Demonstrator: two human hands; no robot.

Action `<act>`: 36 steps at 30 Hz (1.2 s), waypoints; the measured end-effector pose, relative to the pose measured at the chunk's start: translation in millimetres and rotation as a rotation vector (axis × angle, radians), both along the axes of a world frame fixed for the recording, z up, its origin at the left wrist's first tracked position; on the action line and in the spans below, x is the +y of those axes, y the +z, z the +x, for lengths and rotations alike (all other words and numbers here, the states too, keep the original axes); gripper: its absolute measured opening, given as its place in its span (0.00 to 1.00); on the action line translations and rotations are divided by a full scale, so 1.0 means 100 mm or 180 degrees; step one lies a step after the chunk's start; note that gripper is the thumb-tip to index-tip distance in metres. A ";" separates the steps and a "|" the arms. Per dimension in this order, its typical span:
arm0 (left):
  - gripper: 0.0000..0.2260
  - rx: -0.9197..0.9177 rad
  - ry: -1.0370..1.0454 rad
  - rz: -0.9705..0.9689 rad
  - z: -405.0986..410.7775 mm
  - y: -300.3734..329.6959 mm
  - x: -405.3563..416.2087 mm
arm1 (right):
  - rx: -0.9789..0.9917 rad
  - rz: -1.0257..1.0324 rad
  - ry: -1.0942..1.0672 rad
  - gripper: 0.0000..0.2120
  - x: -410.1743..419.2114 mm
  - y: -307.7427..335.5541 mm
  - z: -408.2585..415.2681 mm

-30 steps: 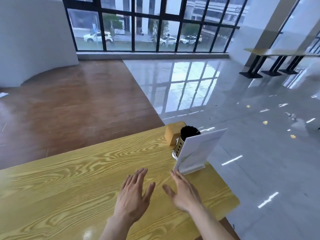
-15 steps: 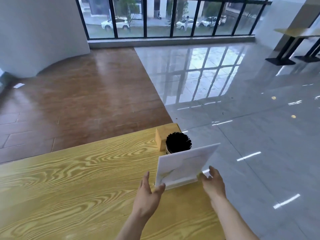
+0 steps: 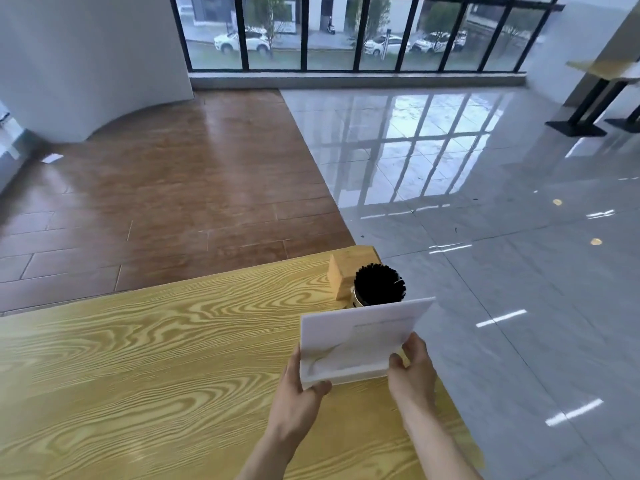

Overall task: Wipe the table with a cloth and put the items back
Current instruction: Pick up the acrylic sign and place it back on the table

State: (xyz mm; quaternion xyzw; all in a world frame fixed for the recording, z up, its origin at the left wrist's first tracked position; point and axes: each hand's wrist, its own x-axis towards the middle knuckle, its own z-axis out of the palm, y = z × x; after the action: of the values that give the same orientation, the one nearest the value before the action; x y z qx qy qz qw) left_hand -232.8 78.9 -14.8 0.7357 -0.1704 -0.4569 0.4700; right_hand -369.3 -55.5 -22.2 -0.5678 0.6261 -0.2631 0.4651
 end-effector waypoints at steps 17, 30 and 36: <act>0.31 -0.0331 0.1962 -0.0296 3.18 0.19 3.75 | 0.0112 -0.0329 0.1516 0.19 3.36 0.06 3.60; 0.28 -0.0314 0.2558 -0.0501 5.08 0.41 4.97 | 0.0129 -0.0293 0.2182 0.12 4.54 0.46 5.58; 0.32 -0.0270 0.2393 -0.0457 5.67 0.27 4.94 | 0.0128 -0.0094 0.2129 0.13 4.38 0.19 6.14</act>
State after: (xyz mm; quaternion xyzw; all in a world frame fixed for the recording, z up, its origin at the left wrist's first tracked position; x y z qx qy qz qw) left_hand 334.3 572.9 12.1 0.7303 0.0604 -0.2088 0.6476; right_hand 245.0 383.0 -2.9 -0.7537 0.4101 -0.0937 0.5050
